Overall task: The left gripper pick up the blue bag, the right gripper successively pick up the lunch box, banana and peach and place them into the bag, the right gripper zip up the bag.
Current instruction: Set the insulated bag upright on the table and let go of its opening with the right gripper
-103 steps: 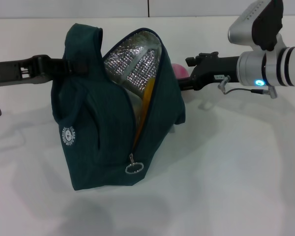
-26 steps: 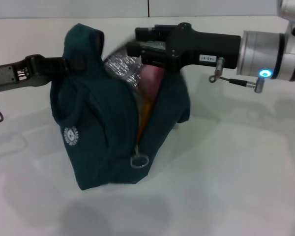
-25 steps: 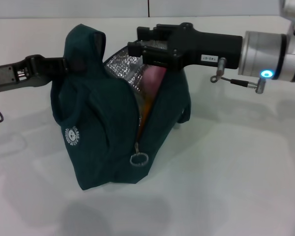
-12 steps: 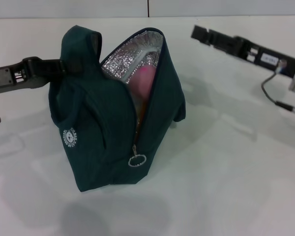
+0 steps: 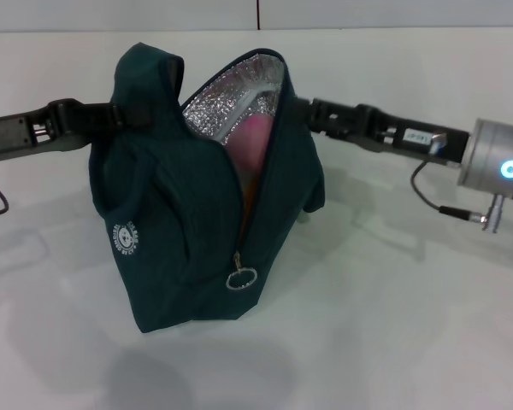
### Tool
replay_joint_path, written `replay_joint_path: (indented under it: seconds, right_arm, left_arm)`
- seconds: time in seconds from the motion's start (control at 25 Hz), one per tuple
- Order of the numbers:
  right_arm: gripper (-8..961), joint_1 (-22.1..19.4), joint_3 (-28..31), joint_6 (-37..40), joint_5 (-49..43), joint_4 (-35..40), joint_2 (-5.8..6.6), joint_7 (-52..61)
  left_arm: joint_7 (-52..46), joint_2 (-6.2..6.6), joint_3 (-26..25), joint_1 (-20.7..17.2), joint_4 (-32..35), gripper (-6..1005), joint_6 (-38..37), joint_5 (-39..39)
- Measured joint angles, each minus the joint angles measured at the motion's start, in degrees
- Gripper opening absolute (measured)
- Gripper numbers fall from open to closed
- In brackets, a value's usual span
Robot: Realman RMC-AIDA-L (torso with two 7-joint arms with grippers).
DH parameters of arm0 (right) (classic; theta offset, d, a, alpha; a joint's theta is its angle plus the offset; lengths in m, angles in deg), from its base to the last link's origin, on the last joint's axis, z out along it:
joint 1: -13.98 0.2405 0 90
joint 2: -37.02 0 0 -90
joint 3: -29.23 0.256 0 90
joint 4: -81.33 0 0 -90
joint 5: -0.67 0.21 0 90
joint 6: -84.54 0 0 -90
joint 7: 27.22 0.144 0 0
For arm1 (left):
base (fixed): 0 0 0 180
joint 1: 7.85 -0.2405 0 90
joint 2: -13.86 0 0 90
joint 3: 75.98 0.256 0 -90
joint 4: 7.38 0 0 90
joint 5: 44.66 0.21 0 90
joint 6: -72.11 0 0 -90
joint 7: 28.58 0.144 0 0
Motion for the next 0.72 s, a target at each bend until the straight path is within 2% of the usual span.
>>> replay_joint_path:
  seconds: [0.32, 0.56, 0.72]
  right_arm:
    - [709, 0.6, -2.9, -2.1, 0.0, 0.1, -0.20, -0.2]
    - [594, -0.3, -3.9, -1.7, -0.3, 1.7, -0.35, -7.7]
    - [506, -0.5, -3.9, -1.6, -0.3, 1.9, -0.39, -8.3]
  left_arm:
    - [0.1, -0.19, 0.0, 0.1, 0.0, 97, -0.1, 0.0]
    - [0.2, -0.47, 0.1, 0.3, 0.0, 98, -0.2, 0.2]
    - [0.2, -0.74, 0.1, 0.7, 0.0, 99, -0.4, 0.3]
